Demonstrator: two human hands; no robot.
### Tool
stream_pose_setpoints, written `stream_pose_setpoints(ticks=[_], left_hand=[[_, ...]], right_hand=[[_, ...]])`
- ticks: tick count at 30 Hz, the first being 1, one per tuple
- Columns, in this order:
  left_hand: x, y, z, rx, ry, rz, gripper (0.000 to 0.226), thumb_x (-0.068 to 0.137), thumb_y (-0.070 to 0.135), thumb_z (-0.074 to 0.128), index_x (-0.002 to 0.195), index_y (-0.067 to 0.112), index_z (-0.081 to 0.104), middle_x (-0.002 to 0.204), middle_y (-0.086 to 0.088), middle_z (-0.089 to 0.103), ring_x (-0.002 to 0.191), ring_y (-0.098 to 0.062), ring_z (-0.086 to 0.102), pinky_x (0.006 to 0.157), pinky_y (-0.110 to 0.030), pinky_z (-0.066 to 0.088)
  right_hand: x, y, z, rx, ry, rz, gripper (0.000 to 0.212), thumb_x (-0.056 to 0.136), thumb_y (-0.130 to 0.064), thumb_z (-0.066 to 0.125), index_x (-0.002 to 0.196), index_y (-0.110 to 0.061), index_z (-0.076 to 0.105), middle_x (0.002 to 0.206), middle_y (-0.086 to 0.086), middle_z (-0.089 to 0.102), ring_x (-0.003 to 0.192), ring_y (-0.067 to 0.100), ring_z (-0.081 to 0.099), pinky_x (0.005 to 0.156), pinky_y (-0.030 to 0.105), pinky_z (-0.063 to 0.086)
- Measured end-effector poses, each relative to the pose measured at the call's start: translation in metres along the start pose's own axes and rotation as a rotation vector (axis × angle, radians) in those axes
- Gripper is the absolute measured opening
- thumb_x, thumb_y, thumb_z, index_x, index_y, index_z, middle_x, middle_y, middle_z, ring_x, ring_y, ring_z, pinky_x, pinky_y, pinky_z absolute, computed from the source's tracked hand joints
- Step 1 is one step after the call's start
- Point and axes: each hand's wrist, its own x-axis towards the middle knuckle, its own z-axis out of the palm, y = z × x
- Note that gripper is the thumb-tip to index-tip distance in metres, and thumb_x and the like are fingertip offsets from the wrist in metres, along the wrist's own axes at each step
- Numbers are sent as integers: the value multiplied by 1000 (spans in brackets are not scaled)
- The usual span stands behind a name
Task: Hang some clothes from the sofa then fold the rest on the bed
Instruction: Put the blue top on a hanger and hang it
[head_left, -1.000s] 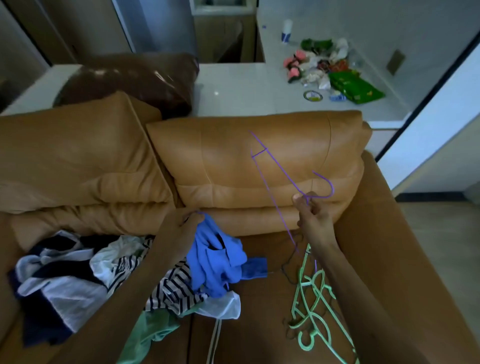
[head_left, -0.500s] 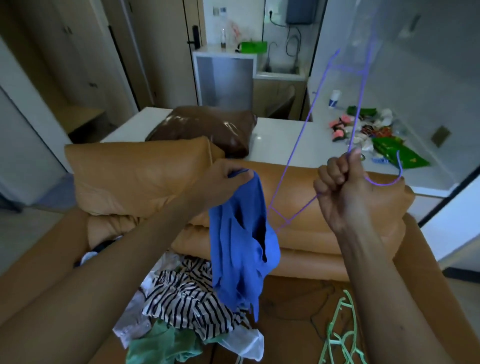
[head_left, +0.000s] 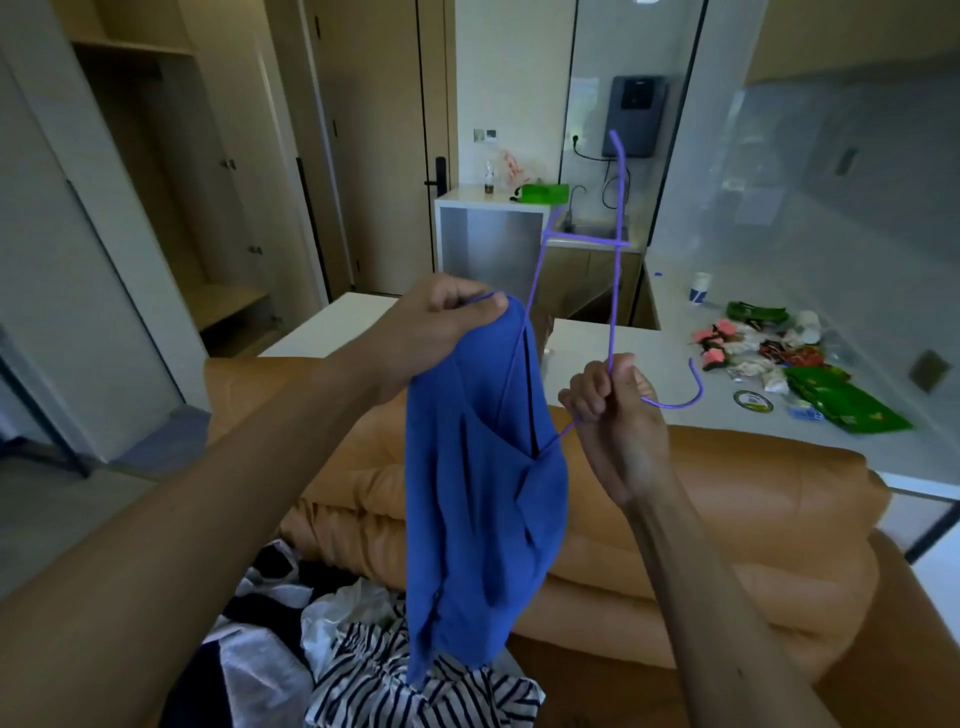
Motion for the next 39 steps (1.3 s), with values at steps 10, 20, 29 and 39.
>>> stream_pose_setpoints(ticks=[10,20,29,39], left_hand=[[4,22,-64,51,85,36,39,105,24,51,100,-12,63,90,-21,63,82,-27,59,76,-35,48],[5,16,-75,734,-3,294,30,101,29,51,87,9,68,79,-6,65,74,-15,59,69,-28,46],[-16,-6,-80,802,-205,175,10,98,21,60,91,18,65,86,2,66,79,-14,60,77,-45,52],[-24,6,-72,656,-78,355,17,95,18,52,98,15,68,91,4,68,86,-13,63,76,-38,52]], right_hand=[[2,35,-14,-563,-89,157,58,94,-62,58,104,-7,71,91,35,53,93,26,51,86,46,40],[9,1,25,-930,-351,152,49,105,-37,45,68,-5,45,66,7,41,61,16,37,59,23,33],[9,-43,53,-1077,-329,83,43,104,-35,47,66,-16,42,58,3,34,51,14,32,49,24,28],[-2,-67,81,-1330,-378,219,63,105,-26,51,44,-43,58,44,-23,47,45,-3,44,52,13,34]])
